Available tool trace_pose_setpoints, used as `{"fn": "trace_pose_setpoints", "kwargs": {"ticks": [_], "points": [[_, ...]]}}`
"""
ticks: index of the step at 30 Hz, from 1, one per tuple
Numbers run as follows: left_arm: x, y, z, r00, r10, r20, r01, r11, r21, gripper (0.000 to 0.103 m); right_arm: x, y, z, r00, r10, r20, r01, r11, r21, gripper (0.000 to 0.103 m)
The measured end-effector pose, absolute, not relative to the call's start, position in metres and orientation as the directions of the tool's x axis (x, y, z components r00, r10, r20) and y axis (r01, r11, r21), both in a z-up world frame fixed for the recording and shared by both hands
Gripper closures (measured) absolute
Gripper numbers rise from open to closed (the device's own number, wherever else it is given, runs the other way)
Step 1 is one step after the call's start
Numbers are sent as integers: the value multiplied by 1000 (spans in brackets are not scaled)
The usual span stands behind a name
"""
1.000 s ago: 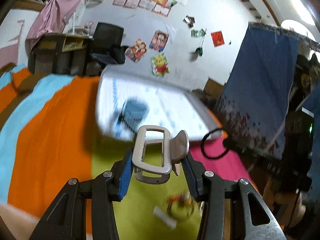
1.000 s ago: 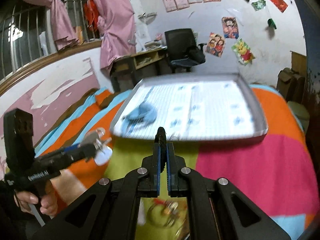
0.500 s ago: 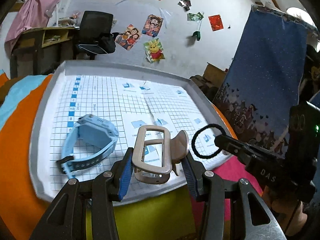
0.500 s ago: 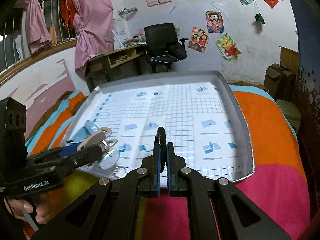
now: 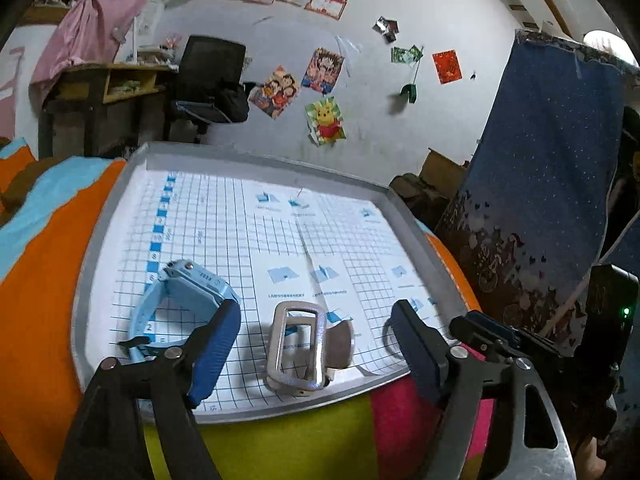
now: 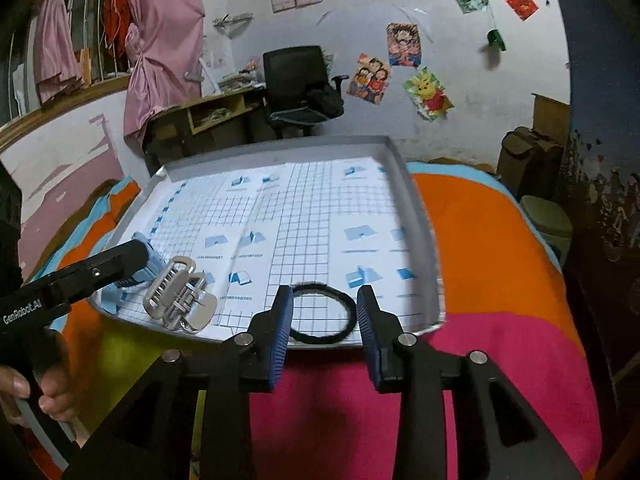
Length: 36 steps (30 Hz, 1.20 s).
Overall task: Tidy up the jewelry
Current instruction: 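Carry the hair clip and hair tie into the tray with both tools and release, then withdraw both tools from the tray back over the remaining jewelry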
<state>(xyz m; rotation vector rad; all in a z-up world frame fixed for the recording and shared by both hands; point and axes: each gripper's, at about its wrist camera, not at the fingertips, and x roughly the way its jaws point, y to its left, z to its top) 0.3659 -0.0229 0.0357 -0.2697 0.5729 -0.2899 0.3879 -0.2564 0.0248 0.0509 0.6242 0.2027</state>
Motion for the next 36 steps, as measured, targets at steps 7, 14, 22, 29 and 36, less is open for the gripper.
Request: {"fn": "trace_pose_setpoints", "kwargs": {"ticks": [7, 14, 22, 29, 36], "points": [[318, -20, 65, 852, -306, -424, 193, 938, -288, 9, 334, -266, 63, 863, 197, -465, -165, 980, 108, 51], [251, -10, 92, 894, -262, -363, 183, 954, -239, 0, 258, -268, 98, 909, 210, -359, -188, 978, 96, 22], [169, 5, 88, 924, -187, -335, 118, 969, -215, 0, 170, -272, 106, 924, 244, -293, -222, 969, 107, 13], [112, 8, 72, 925, -155, -346, 107, 982, -153, 0, 109, -269, 94, 929, 244, -280, -236, 970, 62, 12], [79, 8, 54, 914, -140, -381, 94, 986, -138, 0, 70, -274, 73, 920, 233, -314, -234, 972, 35, 12]]}}
